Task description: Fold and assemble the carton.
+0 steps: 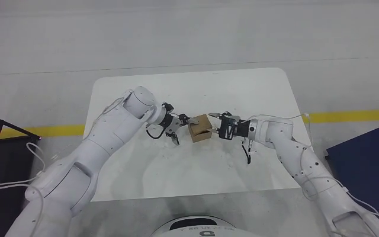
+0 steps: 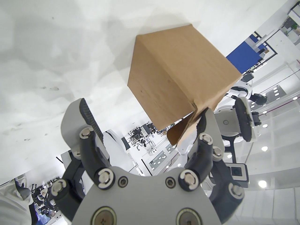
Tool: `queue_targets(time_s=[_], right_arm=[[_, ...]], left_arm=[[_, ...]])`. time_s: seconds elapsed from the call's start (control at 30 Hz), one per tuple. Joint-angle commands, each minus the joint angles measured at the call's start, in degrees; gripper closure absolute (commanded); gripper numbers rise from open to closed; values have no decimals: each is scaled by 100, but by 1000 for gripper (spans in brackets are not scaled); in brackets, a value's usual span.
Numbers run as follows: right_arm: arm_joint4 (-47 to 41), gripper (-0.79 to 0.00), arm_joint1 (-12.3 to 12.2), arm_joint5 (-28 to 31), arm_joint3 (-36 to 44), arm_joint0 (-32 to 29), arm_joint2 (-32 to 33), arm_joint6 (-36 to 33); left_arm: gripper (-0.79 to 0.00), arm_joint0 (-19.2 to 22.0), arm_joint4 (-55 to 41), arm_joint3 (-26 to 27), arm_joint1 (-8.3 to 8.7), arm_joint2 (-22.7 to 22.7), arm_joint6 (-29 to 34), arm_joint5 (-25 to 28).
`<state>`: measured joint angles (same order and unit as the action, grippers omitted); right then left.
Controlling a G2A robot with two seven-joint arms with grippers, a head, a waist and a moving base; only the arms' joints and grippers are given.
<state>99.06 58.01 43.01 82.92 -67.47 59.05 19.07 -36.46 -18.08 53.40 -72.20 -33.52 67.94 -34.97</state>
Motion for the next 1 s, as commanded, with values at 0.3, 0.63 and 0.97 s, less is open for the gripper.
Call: queue_targets(time_s=[0.3, 0.63, 0.97], right_arm=[[-31, -431, 18, 12, -112, 67, -66, 7], [-52, -446, 4, 166, -119, 65, -73, -10], [-154, -446, -10, 182, -36, 50, -27, 151]], left_arm=[[-785, 41, -25, -82, -76, 58, 0, 49], [-785, 84, -4, -198, -129, 104, 46, 70], [-785, 121, 30, -289, -168, 131, 94, 84]])
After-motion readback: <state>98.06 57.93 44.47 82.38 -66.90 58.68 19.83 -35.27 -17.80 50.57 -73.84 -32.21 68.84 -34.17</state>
